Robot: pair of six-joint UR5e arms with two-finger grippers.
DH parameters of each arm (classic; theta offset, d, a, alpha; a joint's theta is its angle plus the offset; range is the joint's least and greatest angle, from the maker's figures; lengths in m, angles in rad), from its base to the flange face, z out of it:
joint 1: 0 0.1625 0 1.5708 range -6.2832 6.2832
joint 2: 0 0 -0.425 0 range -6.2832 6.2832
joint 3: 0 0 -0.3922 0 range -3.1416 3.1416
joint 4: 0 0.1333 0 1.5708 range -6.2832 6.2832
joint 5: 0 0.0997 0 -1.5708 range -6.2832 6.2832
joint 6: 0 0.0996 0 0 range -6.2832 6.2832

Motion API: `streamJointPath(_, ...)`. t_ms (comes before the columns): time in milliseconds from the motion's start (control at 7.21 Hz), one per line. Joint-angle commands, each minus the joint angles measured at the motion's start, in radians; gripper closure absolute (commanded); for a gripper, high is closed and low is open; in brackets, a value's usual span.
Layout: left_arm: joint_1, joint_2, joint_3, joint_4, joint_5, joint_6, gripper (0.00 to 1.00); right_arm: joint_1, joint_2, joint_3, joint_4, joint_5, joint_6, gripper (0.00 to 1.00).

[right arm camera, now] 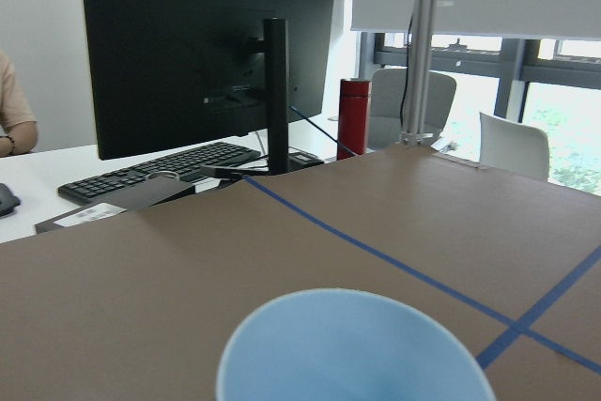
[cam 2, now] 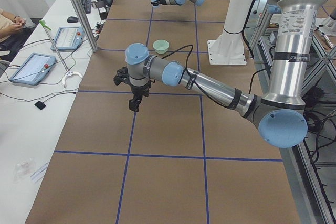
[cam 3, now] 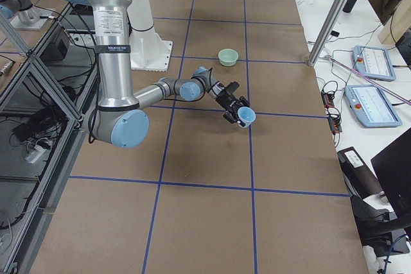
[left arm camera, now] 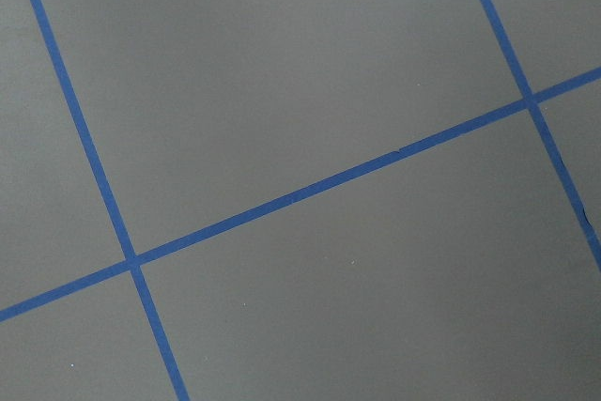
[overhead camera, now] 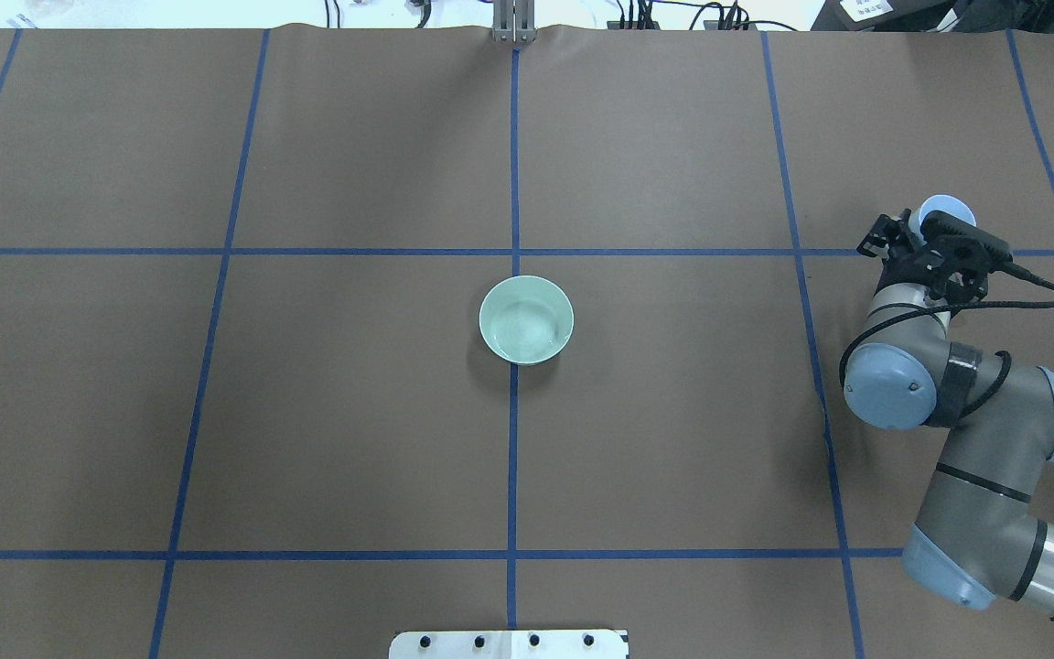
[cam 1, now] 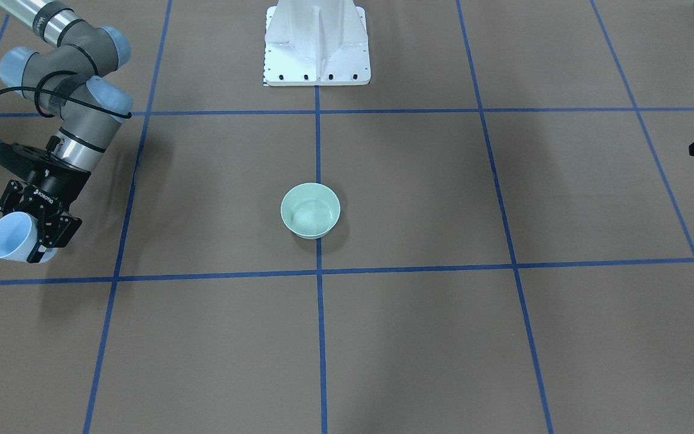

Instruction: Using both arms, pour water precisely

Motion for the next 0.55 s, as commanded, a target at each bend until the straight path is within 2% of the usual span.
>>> streamJointPath(0,0.0,0.0,0.0,0.0,0.0,0.0,0.0,-0.011,0.007,-0.022,0.228,0.003,-0.181,1.0)
streamJointPath(277,0.0,0.0,0.002,0.0,0.0,0.0,0.0,-0.07,0.005,-0.049,0.532,0.005,-0.335,1.0)
streamJointPath(416,0.0,0.0,0.002,0.0,0.0,0.0,0.0,-0.071,-0.001,-0.077,0.734,0.012,-0.432,1.0)
